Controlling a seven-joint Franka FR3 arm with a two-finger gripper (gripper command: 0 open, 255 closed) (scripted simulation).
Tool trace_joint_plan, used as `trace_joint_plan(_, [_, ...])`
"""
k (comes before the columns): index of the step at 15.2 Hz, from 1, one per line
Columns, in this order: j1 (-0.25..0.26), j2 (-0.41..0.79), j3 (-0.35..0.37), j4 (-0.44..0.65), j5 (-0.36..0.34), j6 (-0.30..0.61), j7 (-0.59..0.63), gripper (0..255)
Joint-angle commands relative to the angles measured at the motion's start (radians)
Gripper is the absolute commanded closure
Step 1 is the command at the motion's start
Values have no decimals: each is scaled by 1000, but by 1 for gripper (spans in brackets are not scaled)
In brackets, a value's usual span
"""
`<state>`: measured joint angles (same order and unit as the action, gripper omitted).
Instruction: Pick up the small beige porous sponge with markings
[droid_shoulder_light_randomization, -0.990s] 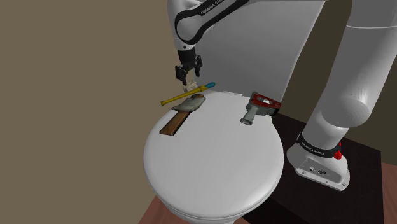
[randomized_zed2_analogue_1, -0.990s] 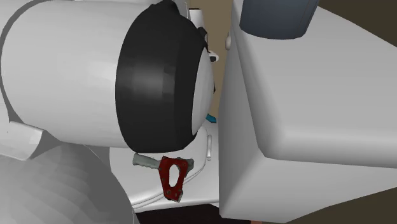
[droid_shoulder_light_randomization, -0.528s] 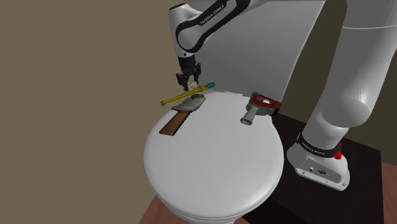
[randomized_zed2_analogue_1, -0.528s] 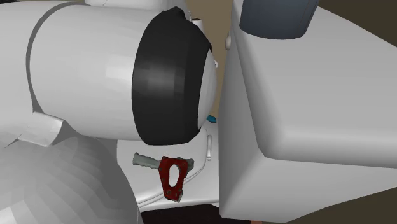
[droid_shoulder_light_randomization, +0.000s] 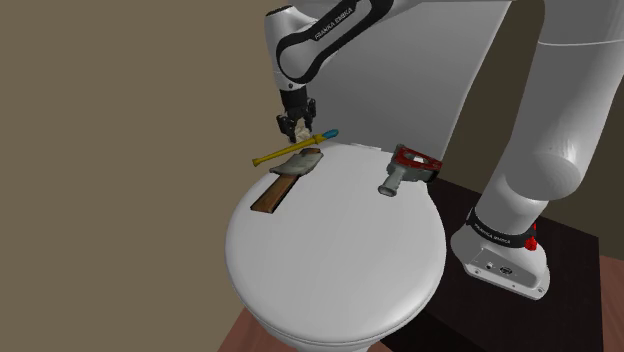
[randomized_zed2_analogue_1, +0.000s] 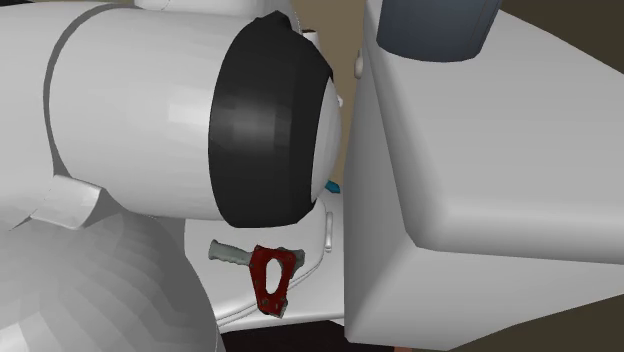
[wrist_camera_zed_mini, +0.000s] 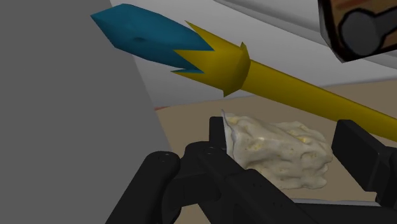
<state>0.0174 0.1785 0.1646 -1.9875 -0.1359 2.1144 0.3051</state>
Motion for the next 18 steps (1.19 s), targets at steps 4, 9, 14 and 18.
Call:
trace_joint_plan(4, [0,-19,2,18,6,-36,-6,255])
trace_joint_plan(9, [-1,-44,3,55,15,-98,-15,255])
trace_joint_plan(14, [-1,-65,4,97,22,-160,-24,255])
trace_joint_plan(18, [-1,-72,4,117,24,-187,-27,255])
